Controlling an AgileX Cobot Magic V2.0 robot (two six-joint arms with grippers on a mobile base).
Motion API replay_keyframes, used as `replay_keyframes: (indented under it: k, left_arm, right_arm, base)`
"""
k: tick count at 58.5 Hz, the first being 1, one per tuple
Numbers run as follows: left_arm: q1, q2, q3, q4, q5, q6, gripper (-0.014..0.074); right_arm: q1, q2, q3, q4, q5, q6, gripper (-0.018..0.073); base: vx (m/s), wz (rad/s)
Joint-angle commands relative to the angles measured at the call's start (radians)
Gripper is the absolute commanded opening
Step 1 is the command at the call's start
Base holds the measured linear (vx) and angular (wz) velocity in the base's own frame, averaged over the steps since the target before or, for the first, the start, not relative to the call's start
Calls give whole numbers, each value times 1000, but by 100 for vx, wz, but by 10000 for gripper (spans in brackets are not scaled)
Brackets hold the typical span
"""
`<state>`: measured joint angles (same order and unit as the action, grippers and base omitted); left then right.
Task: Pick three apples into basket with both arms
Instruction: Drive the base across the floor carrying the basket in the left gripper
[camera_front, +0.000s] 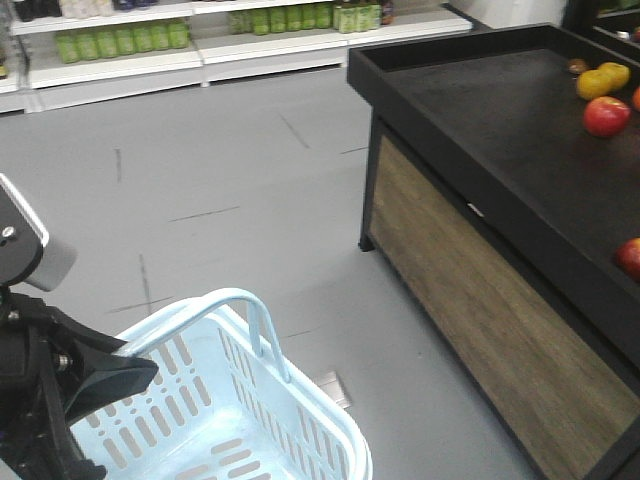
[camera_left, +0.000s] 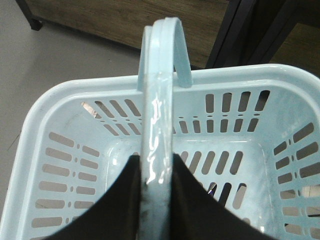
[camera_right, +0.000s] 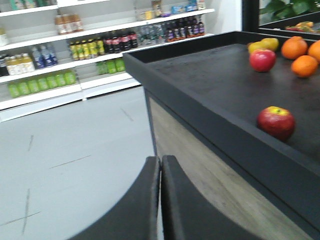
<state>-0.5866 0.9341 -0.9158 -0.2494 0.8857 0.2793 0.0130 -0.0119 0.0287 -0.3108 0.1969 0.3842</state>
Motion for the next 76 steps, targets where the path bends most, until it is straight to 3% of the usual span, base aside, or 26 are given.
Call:
replay_keyframes:
  k: [1,76]
  left_arm:
    - [-5,-16,-28,-24,-80,-10,-6]
    - [-5,-16,-28,-24,-80,-10,-6]
  right_arm:
    - [-4,-12,11,-14,-72,-11,-8]
    - [-4,-12,11,-14,-71,-11,-8]
  base:
    - [-13,36]
    - [-3,37]
